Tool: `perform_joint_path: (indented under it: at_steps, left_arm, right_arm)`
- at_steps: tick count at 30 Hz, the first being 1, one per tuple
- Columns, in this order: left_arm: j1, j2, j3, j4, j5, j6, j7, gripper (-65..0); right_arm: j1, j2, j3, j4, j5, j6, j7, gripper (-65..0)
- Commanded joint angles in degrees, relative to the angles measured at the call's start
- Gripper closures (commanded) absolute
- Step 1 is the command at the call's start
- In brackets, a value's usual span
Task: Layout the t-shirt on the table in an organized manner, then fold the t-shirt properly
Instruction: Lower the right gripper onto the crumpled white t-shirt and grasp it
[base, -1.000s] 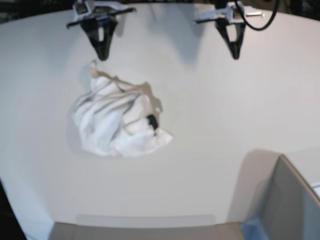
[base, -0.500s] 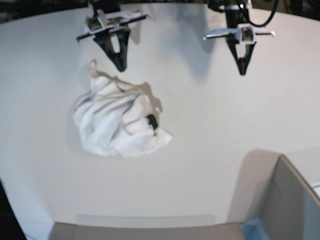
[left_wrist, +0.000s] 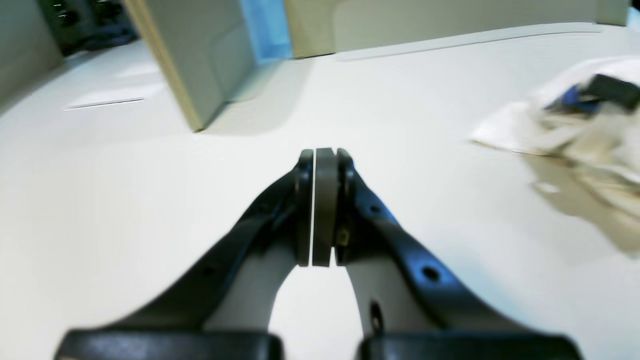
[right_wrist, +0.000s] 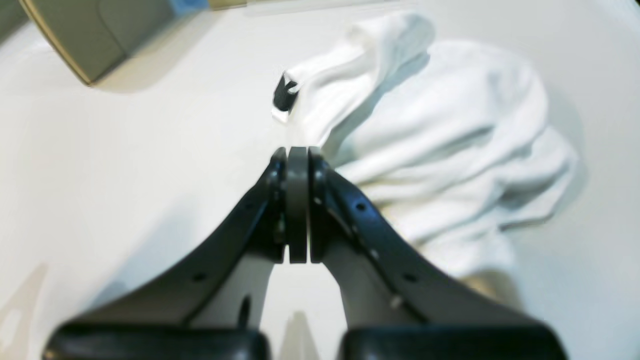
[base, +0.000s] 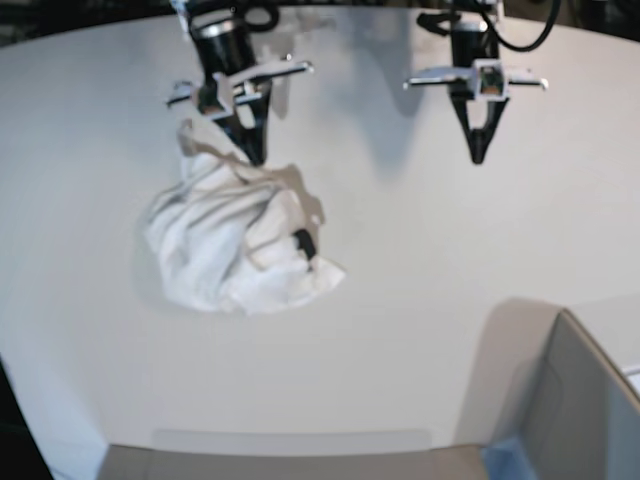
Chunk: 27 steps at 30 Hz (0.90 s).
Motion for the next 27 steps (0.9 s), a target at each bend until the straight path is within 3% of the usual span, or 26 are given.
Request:
perform_joint_path:
  at_steps: [1, 13, 16, 21, 27]
  left_arm:
    - [0.21, -0.17, -0.07, 0.89, 0.10, 0.36, -1.28, -0.2]
    - [-2.25, -0.08, -0.07, 0.71, 0.10, 0.36, -1.28, -0.1]
    - [-2.25, 0.18, -0.07, 0.71, 0.10, 0.36, -1.28, -0.1]
    - [-2.78, 0.27, -0.07, 0.71, 0.10, 0.36, -1.28, -0.1]
    - [-3.04, 0.36, -0.07, 0.18, 0.01, 0.36, -1.28, -0.1]
  right_arm:
    - [0.87, -0.30, -0.21, 0.97, 0.11, 0.44, 0.91, -0.3]
    - [5.79, -0.21, -1.53, 0.70, 0.02, 0.44, 0.56, -0.6]
    - [7.55, -0.21, -1.53, 0.70, 0.02, 0.44, -3.93, -3.0]
    - [12.03, -0.21, -1.26, 0.79, 0.11, 0.44, -18.08, -14.4]
    - [15.29, -0.12, -1.18, 0.79, 0.02, 0.44, -23.53, -15.6]
